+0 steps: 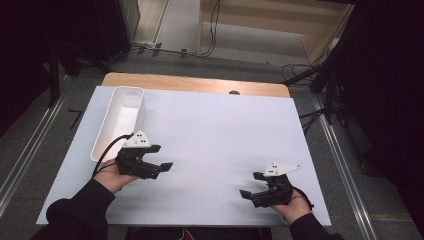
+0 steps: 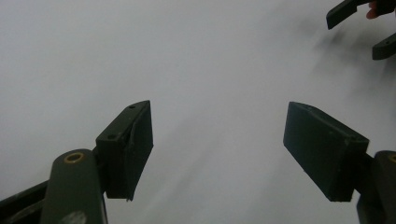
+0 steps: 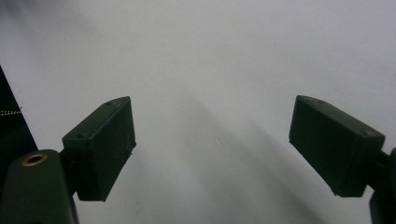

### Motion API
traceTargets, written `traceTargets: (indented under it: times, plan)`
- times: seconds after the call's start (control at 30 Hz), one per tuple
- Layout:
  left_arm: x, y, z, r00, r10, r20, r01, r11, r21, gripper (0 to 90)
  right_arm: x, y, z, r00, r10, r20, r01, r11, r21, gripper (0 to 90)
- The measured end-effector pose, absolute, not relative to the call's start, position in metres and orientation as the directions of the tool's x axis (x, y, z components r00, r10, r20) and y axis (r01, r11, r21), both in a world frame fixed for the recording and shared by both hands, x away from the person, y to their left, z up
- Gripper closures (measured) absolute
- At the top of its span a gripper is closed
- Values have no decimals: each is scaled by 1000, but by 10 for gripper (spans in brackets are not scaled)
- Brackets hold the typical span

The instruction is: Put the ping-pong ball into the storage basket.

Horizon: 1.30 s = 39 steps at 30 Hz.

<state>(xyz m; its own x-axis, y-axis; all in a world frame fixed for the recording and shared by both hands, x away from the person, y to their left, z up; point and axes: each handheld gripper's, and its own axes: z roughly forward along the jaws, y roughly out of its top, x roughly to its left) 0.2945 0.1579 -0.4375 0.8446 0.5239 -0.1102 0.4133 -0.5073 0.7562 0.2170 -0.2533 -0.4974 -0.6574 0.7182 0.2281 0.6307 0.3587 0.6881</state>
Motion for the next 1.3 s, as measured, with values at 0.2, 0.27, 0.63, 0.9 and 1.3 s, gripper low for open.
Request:
traceTargets:
  times: [0.2,0.27,0.63,0.9,1.3]
  plan:
    - [285,160,-444,863,489,-125,406,-525,748,245,217,-253,-498,-657,719,227,630,359,688,131]
    - [284,161,-447,868,479,-132,405,-529,745,245,217,-253,-498,-657,718,228,631,359,688,132]
    - [281,169,-464,876,457,-155,418,-558,717,245,217,-254,-498,-657,720,225,630,361,688,132]
    - [275,173,-470,880,454,-140,406,-564,719,245,217,-254,-498,-654,722,225,632,358,688,132]
    - [270,185,-474,882,453,-132,400,-568,720,245,217,-255,-498,-655,722,223,630,359,688,132]
